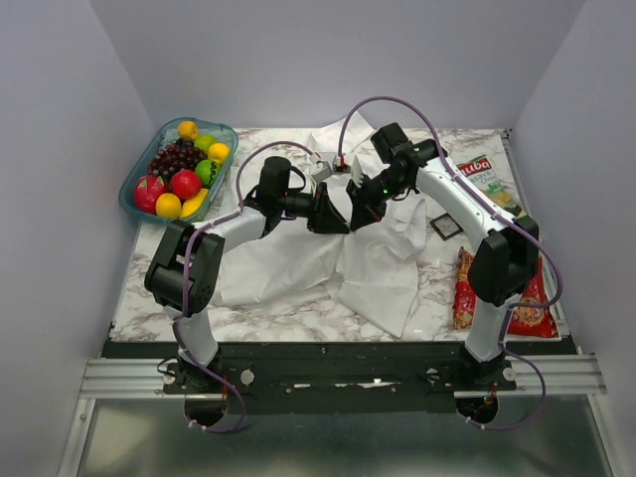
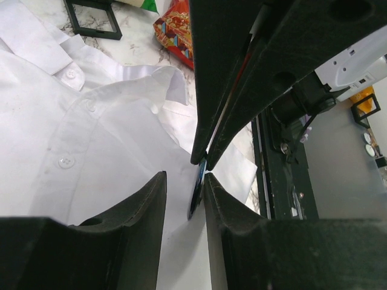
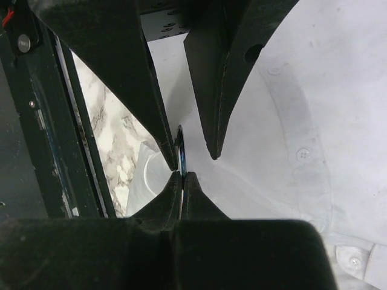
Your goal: Remove the brooch from the garment
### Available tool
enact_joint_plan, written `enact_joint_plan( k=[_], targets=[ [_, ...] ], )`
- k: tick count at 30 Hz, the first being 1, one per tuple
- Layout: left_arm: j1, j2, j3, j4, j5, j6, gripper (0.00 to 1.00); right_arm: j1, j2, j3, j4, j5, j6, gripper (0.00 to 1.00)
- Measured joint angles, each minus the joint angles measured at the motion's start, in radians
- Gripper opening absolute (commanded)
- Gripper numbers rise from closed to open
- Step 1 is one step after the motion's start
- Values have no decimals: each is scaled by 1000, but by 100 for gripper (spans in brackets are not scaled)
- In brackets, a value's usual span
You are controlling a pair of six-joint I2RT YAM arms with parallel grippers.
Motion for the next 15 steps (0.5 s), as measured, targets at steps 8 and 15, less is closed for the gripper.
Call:
enact_joint_plan(
  k=[8,15],
  targets=[
    [-1,-4,23,-121,-21,109,33,-6,14,0,3,-4,6,0],
    [-3,-17,16,-119,-81,89,29,-11,18,0,14,-5,6,0]
  ],
)
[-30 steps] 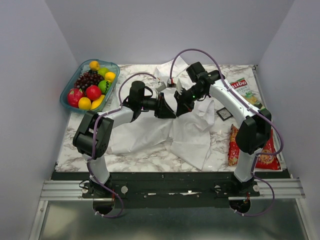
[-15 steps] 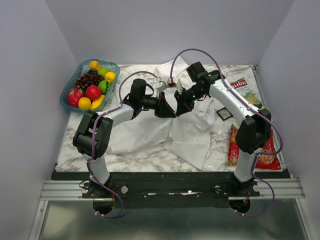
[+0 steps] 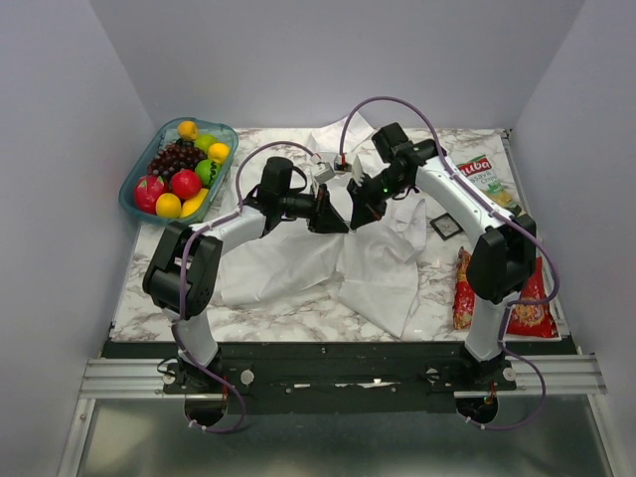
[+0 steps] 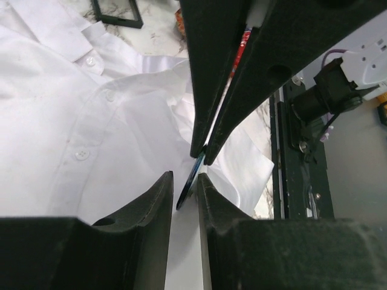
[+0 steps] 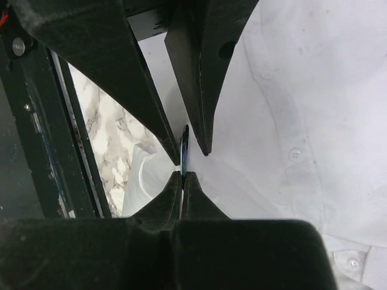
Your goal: Remove the brooch from the garment
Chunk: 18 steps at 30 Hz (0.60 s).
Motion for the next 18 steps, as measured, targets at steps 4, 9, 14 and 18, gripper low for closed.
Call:
enact_joint_plan(
  k=[4,9,14,18],
  targets=[
    [-11,-3,-37,99,-59,-106,27,-4,1,0,8,1,0,0],
    [-42,-5,-39,106,-142,-117,22,-19,4,0,8,13,0,0],
    [-85,-8,-31,72,-293,-100,19,-35,14,-4,11,43,-3,0],
    [-110,-8,-14,31,-401,-126,29,-52,14,-40,60,46,21,1]
  ],
)
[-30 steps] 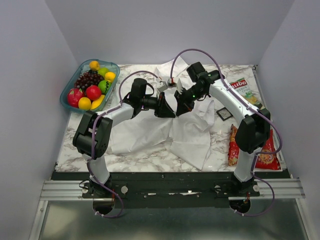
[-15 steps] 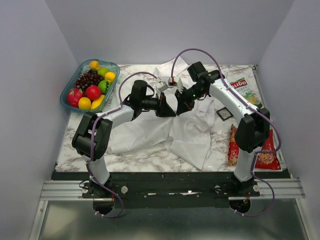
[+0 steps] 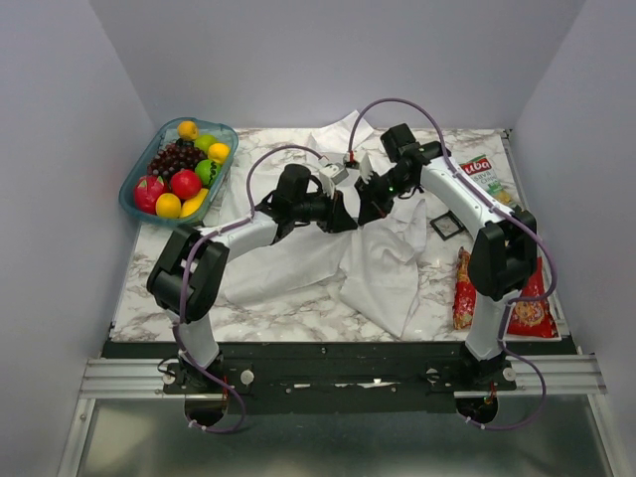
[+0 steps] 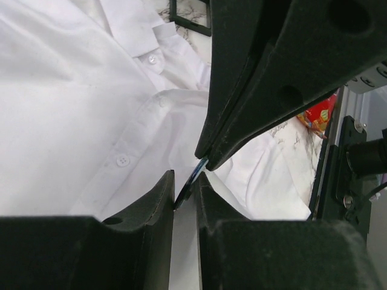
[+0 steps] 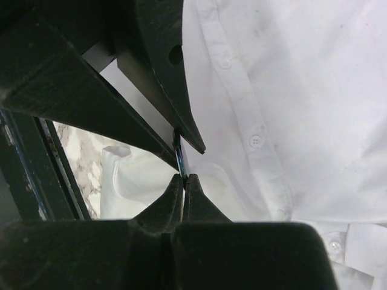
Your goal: Remove the brooch from the garment
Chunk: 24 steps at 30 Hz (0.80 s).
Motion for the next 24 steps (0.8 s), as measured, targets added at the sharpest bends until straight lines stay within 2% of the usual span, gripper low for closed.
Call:
enact_joint_plan(
  k=[4,9,16,24],
  targets=[
    [8,8,2,-15,18,-32,39,-1,0,-29,29,-7,42,0],
    [51,8,-3,2,152,-28,48,16,0,-18,10,-43,51,0],
    [136,-9,-9,15,311,-12,51,45,0,7,1,-69,48,0],
    [172,-50,-20,80,372,-23,52,52,3,7,-10,-68,49,1]
  ],
)
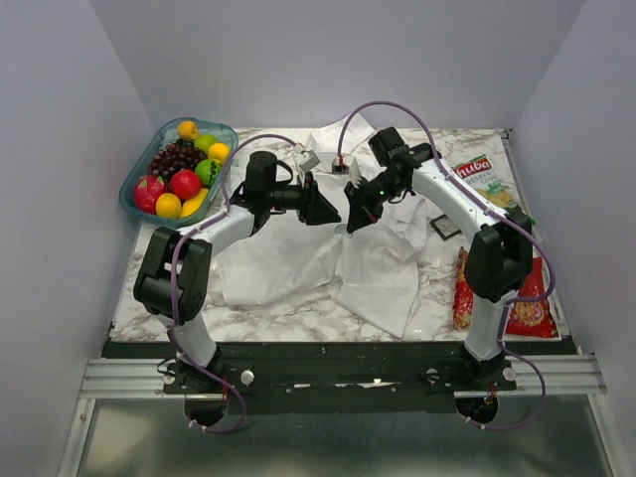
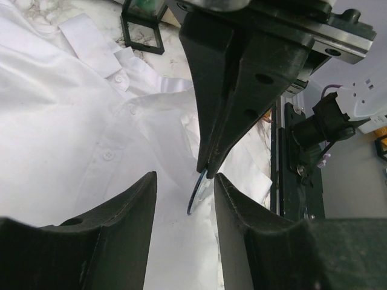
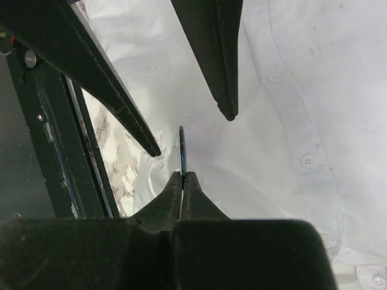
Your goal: Remove the brooch from the garment
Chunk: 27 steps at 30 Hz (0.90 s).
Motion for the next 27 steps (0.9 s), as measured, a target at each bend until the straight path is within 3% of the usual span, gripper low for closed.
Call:
enact_joint_plan(
  k=[12,18,21,27],
  targets=[
    [14,-5,-24,-31,2,26,51,1,-1,-3,48,95,45,0],
    [99,-46,-57,-105,-47,36,51,2,-90,-211,372,123,358,0],
    [141,-78,-40,-187,-70,72,51,3,-82,-222,542,176,499,0],
    [166,-122,7,-336,-74,171,52,-28,-108,-212,665,122,441,1]
  ],
)
